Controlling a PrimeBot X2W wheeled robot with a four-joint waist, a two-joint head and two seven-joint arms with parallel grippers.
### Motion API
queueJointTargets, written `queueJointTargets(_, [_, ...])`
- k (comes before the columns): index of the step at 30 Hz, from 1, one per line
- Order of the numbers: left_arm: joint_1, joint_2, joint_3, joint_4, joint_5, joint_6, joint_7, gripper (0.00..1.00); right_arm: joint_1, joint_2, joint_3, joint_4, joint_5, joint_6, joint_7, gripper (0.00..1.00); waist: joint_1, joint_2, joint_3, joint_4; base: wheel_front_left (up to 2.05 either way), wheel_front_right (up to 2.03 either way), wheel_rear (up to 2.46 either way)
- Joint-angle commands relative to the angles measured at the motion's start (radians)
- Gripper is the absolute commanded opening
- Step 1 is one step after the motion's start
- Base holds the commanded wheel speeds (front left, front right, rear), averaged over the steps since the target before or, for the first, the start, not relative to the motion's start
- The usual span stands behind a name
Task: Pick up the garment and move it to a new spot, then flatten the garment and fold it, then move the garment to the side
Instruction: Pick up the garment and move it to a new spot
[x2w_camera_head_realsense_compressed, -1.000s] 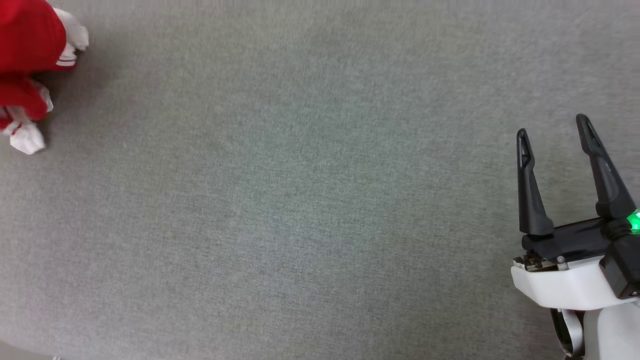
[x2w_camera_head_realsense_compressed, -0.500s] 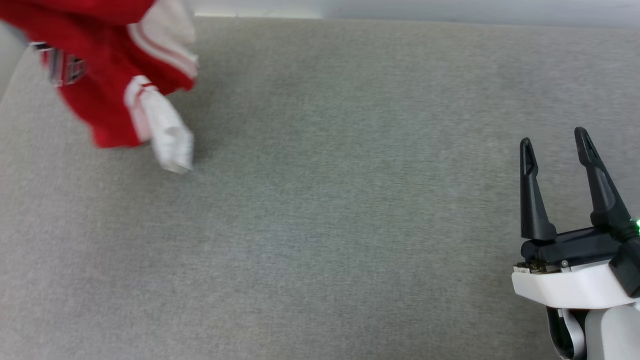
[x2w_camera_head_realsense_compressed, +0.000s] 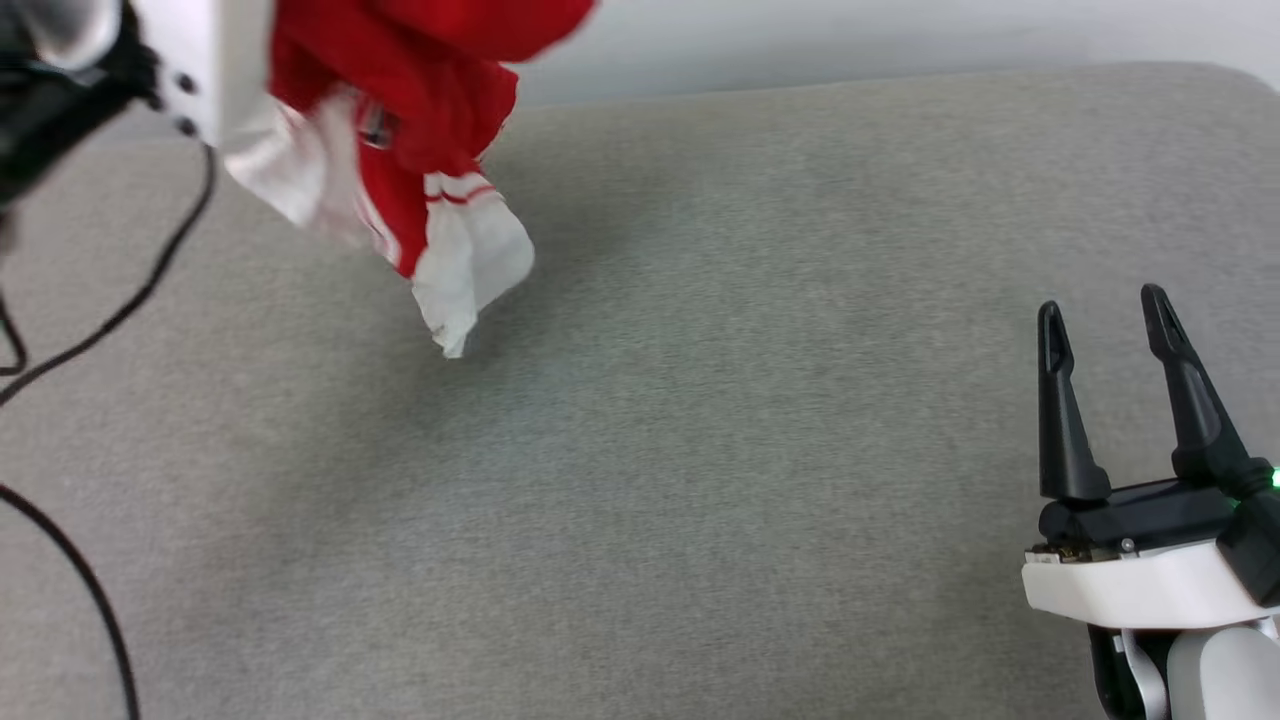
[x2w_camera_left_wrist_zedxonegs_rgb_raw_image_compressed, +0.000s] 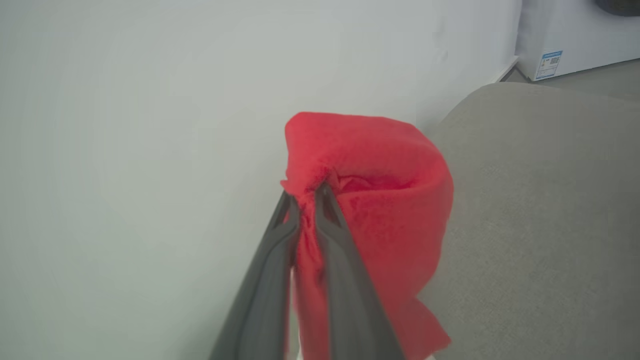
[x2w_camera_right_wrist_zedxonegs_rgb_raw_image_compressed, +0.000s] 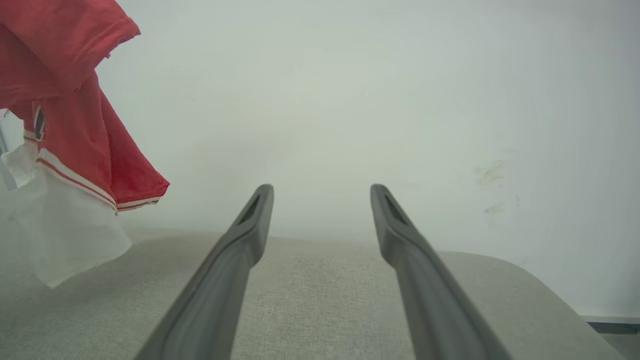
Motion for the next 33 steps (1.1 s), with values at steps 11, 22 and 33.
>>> queueJointTargets(11, [0.157, -0.120, -0.126, -0.081, 0.024, 0.021, -0.066, 0.00, 0.017, 0.003, -0.006, 0.011, 0.013, -0.001, -0.002, 1.00, 0.0001, -0.0001, 0.003, -0.063, 0.00, 0.00, 0.00])
queueJointTargets(22, [0.431, -0.267, -0.325, 0.043, 0.035, 0.020, -0.162, 0.00, -0.006, 0.003, -0.007, 0.036, 0.008, -0.001, -0.002, 1.00, 0.0001, -0.0001, 0.052, -0.068, 0.00, 0.00, 0.00])
queueJointTargets(33, [0.606, -0.354, -0.520, 0.185, 0.054, 0.001, -0.190, 0.00, 0.001, 0.003, -0.009, 0.048, 0.003, -0.001, -0.002, 1.00, 0.0001, -0.0001, 0.069, -0.060, 0.00, 0.00, 0.00])
